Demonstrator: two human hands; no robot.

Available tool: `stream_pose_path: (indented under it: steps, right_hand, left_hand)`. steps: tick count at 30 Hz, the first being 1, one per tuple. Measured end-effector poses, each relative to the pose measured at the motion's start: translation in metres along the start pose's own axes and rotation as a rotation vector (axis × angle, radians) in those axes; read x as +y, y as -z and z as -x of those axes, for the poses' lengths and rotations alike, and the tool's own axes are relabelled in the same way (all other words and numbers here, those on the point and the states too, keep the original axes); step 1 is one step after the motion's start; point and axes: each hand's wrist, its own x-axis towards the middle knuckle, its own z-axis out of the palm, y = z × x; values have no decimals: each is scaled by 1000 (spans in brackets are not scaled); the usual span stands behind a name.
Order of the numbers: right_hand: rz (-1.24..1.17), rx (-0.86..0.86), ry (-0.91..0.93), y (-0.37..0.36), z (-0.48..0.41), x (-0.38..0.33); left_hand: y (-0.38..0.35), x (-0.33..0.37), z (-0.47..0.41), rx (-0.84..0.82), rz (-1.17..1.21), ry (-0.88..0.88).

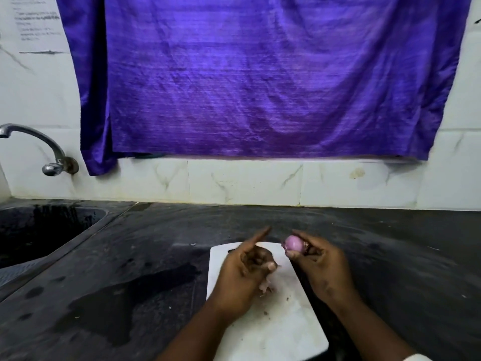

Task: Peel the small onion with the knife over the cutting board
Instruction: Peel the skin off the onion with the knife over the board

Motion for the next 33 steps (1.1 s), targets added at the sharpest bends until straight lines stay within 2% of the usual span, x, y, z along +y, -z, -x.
stream_pose_path:
  steps: [2,4,8,15,25,29,33]
  right_hand:
    - [-80,-49,-41,-2,3,1]
    - [-150,-82,-69,-6,6,0]
    - [-199,-122,-78,-9,6,1]
    - [-177,-186,-72,-12,9,-1]
    - [-108,-249,-31,-12,10,-1]
    - [-147,-183,-45,-17,12,-4]
    - [-180,64,-106,-7,-3,-5]
  left_hand:
    - [13,-6,-9,175,-72,-30]
    - [21,-10,-13,232,-200,-30]
    - [19,-10,-3,166,-398,-70]
    - [15,-6,-6,146,-333,-155]
    - [8,-6,-3,33,-329,-107]
    - [6,-6,-5,11,-345,-119]
    - [2,-7,1,-44,-432,-154]
